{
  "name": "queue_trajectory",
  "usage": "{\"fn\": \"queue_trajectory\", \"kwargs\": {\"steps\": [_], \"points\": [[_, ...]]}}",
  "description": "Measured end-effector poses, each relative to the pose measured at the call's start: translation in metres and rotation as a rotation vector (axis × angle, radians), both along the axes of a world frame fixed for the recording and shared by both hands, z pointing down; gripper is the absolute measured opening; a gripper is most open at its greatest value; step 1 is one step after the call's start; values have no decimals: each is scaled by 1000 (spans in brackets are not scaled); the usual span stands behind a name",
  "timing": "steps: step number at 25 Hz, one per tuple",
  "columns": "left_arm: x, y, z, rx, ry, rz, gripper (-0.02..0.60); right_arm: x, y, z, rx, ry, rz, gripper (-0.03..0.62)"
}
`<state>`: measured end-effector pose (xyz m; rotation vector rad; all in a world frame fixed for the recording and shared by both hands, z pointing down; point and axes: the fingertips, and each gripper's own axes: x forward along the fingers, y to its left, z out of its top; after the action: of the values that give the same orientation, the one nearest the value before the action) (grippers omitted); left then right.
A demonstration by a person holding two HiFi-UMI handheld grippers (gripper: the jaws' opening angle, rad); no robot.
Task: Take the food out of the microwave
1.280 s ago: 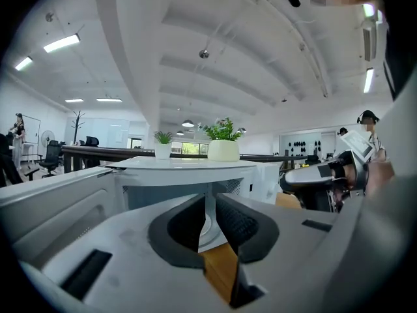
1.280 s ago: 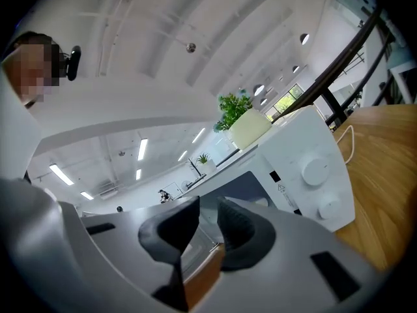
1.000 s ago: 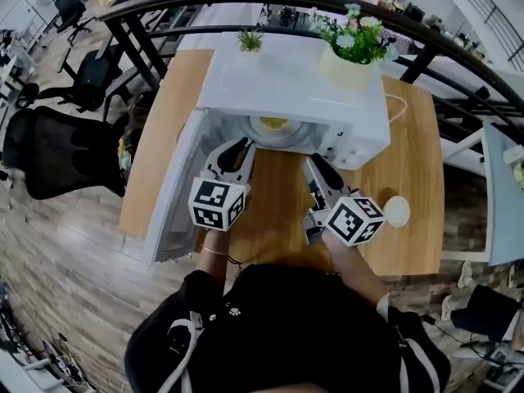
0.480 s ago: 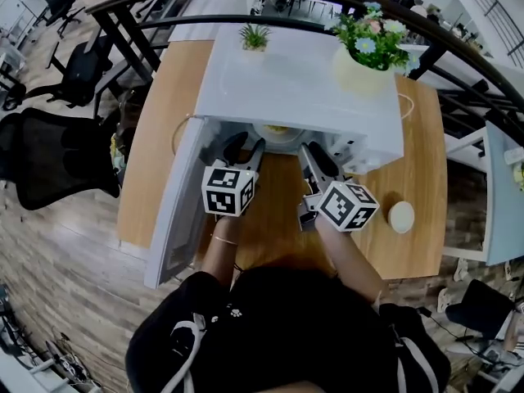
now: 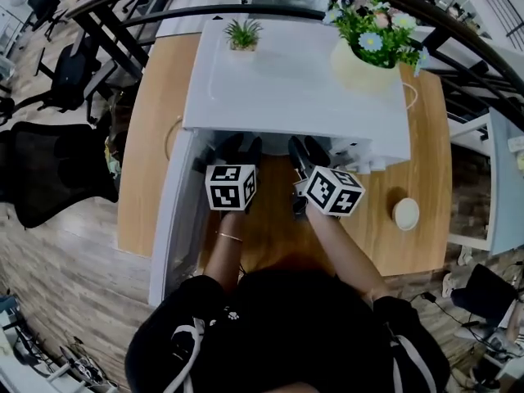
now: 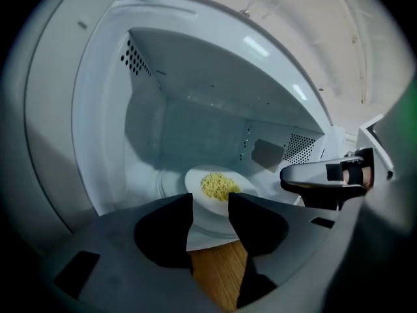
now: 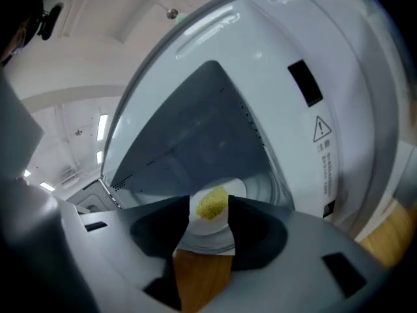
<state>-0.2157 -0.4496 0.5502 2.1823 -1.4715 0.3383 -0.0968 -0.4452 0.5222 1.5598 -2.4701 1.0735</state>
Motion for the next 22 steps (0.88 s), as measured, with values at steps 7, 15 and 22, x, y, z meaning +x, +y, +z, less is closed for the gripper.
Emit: {"fn": "queue_trajectory", "kwargs": {"steps": [7, 15, 22], "points": [[7, -7, 11, -41, 6, 20, 152, -1, -15, 22, -45, 75, 27, 187], [9, -17, 24, -97, -17, 32, 153, -1, -21, 41, -92, 135, 34, 192], [10, -22, 26, -103, 4, 17, 156, -3, -26, 52, -115, 139, 38, 194]]}}
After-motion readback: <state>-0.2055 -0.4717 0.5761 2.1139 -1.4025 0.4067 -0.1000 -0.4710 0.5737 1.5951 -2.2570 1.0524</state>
